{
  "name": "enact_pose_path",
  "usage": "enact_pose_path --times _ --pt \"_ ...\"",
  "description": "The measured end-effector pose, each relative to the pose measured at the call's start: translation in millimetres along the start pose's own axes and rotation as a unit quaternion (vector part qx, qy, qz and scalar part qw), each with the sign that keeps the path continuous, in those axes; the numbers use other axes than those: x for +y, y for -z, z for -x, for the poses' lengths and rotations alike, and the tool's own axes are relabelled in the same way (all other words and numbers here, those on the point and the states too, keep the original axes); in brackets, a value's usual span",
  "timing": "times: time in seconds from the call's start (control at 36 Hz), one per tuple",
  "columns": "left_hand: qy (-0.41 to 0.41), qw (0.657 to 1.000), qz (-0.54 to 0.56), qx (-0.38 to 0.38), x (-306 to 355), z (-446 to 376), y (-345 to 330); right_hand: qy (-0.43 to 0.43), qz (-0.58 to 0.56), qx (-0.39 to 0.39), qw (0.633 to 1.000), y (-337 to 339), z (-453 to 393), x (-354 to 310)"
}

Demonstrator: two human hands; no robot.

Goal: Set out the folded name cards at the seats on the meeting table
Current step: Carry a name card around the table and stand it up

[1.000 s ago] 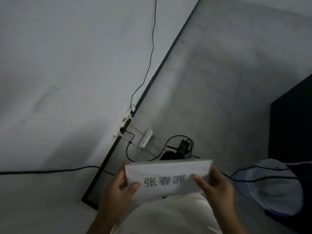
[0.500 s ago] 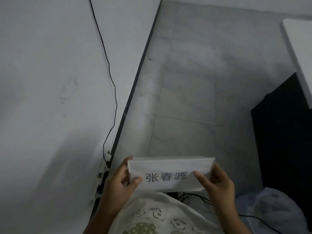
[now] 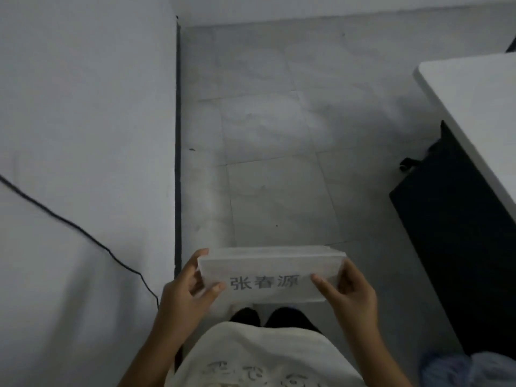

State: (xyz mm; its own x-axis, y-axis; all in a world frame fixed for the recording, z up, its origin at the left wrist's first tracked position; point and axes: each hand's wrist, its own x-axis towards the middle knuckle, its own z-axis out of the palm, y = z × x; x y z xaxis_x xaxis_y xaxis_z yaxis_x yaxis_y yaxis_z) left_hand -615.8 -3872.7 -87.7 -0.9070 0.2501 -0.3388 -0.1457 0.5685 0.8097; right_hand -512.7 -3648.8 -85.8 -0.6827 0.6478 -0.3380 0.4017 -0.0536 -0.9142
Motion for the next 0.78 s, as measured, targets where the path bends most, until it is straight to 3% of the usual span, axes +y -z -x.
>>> enact_pose_path --times 0.22,0.5,0.78 --pt "0.015 0.996 0.0 -0.085 60.0 -123.5 -27.9 -0.063 -0.016 0.078 0.995 -3.3 -95.7 -26.3" --pt "-0.055 0.994 -0.025 -0.093 189.3 -333.6 -79.5 -0.045 -0.056 0.105 0.992 10.1 -312.1 -109.2" --pt "-0.033 0.993 -0.033 -0.112 282.8 -478.0 -129.0 -0.061 -0.031 0.134 0.989 34.8 -471.0 -169.1"
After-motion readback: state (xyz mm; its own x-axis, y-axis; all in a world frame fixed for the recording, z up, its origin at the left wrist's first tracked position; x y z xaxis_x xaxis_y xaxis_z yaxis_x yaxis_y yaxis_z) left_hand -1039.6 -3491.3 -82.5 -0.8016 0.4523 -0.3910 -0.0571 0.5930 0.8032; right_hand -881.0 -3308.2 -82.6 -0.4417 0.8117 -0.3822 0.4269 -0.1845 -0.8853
